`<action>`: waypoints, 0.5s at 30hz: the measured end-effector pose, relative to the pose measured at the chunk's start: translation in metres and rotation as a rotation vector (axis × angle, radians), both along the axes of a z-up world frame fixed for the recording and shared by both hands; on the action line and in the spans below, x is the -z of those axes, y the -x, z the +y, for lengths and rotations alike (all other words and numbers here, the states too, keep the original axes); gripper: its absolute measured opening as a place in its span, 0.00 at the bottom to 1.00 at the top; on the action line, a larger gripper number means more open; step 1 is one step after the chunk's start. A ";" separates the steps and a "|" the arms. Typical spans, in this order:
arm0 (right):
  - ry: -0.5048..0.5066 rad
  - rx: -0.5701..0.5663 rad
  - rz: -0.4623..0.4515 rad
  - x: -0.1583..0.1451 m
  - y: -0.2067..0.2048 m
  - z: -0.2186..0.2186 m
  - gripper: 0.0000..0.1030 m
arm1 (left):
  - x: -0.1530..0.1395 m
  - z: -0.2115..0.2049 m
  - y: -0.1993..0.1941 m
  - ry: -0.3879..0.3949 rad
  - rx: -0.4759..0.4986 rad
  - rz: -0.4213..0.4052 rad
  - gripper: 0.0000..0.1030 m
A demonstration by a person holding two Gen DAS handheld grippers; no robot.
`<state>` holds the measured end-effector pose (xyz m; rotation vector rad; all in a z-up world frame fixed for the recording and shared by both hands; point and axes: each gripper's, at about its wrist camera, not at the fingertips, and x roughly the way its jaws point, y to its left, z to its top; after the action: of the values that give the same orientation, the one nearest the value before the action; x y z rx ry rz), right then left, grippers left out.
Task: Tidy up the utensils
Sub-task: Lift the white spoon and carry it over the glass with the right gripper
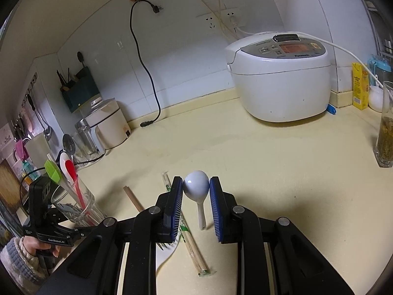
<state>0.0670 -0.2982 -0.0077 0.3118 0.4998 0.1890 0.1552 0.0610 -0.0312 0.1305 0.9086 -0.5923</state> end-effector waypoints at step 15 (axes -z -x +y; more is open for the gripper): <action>-0.018 0.000 -0.057 -0.019 0.004 0.004 0.22 | -0.002 0.002 0.000 0.007 -0.002 0.003 0.72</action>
<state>0.0627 -0.2942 0.0114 0.3231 0.4420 0.2023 0.1554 0.0629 -0.0293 0.1228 0.9091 -0.5942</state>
